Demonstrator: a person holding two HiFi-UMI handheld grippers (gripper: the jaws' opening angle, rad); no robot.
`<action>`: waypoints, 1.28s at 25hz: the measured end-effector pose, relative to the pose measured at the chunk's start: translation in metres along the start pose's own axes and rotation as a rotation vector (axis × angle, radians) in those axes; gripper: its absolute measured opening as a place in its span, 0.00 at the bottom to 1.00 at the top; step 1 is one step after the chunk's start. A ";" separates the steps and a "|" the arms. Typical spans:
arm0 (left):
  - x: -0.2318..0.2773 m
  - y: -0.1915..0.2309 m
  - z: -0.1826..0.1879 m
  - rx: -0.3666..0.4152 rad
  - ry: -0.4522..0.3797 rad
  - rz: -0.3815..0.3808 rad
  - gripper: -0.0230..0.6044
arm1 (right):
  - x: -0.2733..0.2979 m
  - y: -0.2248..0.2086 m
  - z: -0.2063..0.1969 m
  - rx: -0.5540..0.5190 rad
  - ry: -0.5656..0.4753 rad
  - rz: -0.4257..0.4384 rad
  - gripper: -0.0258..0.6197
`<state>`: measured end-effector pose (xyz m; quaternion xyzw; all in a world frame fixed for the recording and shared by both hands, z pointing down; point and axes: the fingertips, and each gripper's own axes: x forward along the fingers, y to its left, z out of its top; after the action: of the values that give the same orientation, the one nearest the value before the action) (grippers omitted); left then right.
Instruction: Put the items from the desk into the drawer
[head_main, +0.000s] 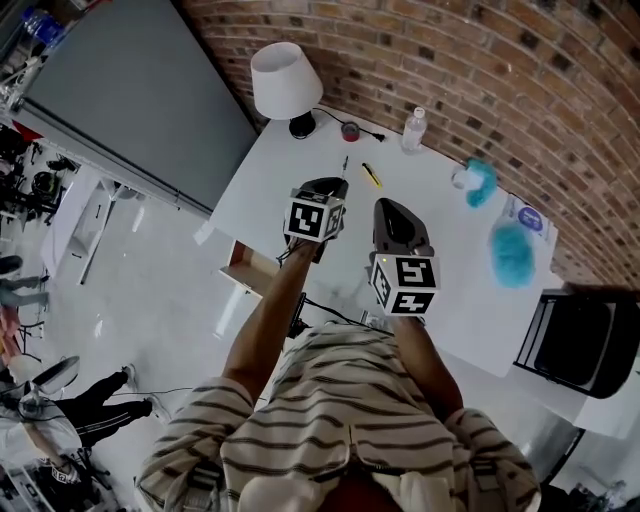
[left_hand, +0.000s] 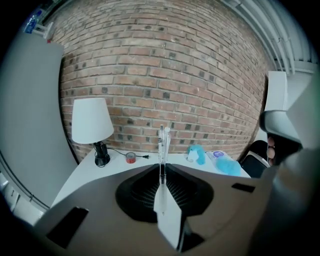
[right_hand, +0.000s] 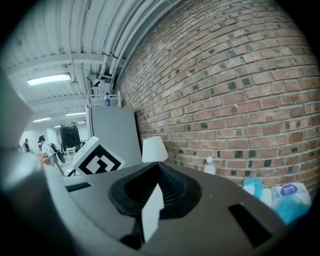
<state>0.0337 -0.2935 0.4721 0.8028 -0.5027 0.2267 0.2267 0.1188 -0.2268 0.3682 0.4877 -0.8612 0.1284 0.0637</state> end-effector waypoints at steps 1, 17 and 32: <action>-0.005 -0.001 0.002 0.003 -0.016 0.006 0.11 | 0.000 0.001 0.001 -0.002 -0.002 0.002 0.06; -0.090 -0.027 0.038 -0.005 -0.297 0.063 0.11 | -0.011 0.025 0.005 -0.010 -0.023 0.036 0.06; -0.146 -0.048 0.042 -0.010 -0.430 0.114 0.11 | -0.020 0.042 0.010 -0.035 -0.039 0.048 0.06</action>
<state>0.0256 -0.1970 0.3458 0.8017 -0.5853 0.0604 0.1050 0.0932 -0.1920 0.3472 0.4683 -0.8757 0.1055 0.0523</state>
